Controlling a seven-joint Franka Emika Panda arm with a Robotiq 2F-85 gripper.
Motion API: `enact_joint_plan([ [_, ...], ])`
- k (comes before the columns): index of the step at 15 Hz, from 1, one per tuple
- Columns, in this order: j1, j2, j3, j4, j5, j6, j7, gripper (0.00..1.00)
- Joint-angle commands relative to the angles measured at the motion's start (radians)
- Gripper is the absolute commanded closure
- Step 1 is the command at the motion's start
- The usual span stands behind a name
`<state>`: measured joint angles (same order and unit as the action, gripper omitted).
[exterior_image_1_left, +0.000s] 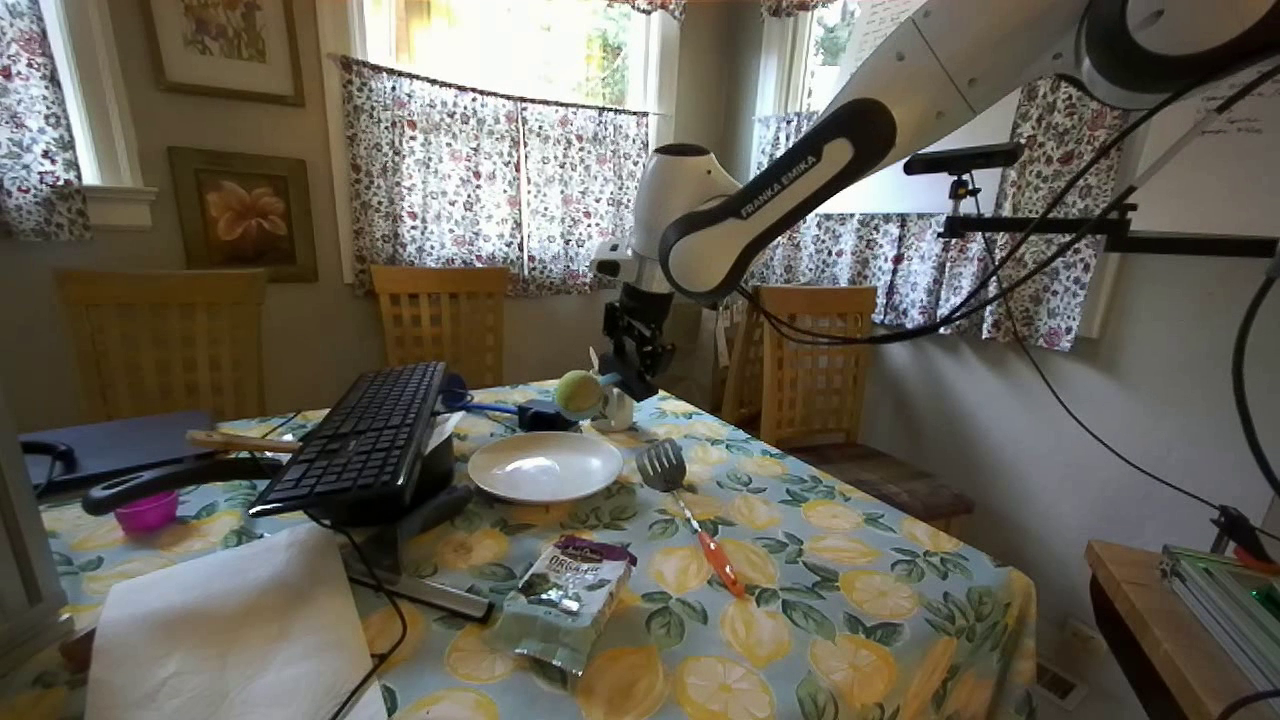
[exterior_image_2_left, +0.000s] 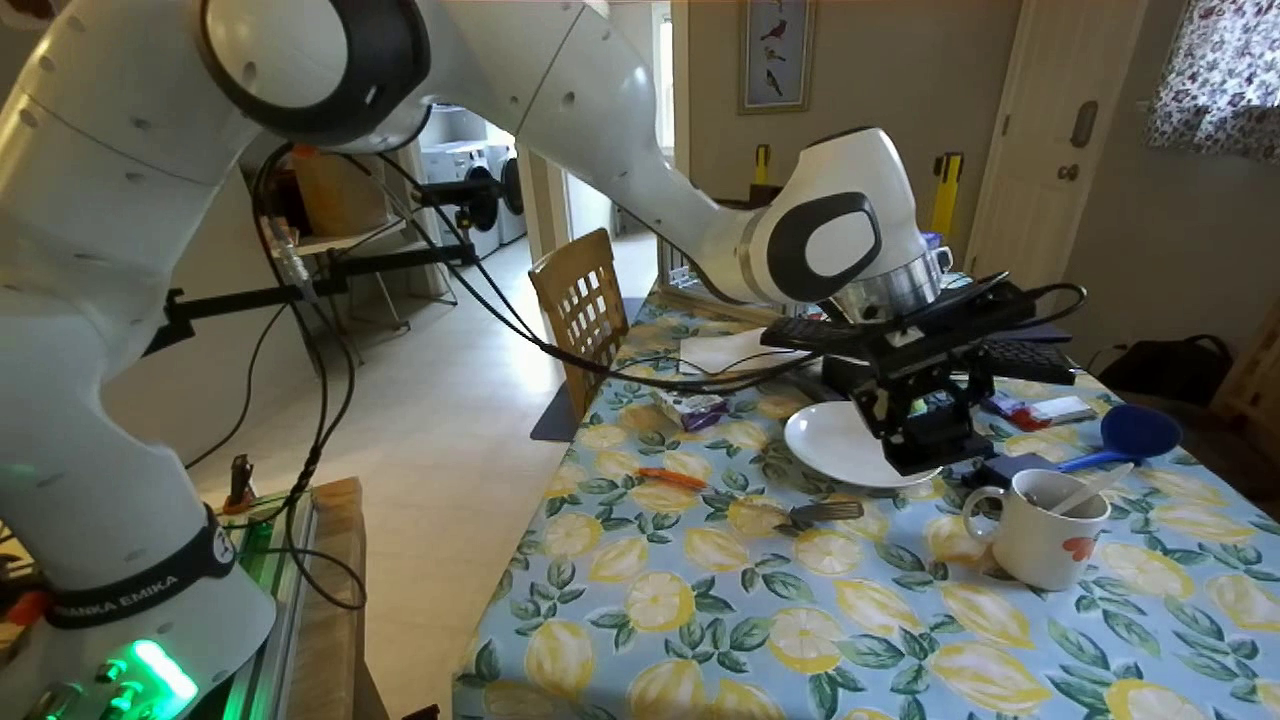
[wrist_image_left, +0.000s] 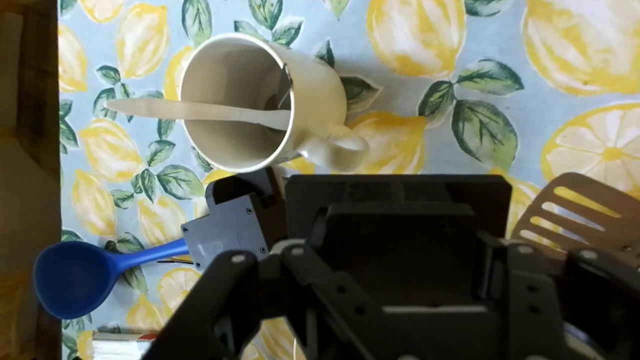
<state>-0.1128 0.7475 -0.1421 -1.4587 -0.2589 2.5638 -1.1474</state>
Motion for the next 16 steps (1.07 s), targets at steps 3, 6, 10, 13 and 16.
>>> enact_joint_plan([
  [3, 0.046, 0.079, -0.010, 0.113, -0.106, -0.030, 0.090, 0.67],
  [6, 0.076, 0.107, -0.033, 0.146, -0.163, -0.040, 0.112, 0.67],
  [10, 0.119, 0.135, -0.081, 0.169, -0.263, -0.032, 0.166, 0.67],
  [13, 0.158, 0.157, -0.122, 0.185, -0.343, -0.039, 0.221, 0.67],
  [16, 0.173, 0.166, -0.130, 0.187, -0.405, -0.050, 0.262, 0.67],
])
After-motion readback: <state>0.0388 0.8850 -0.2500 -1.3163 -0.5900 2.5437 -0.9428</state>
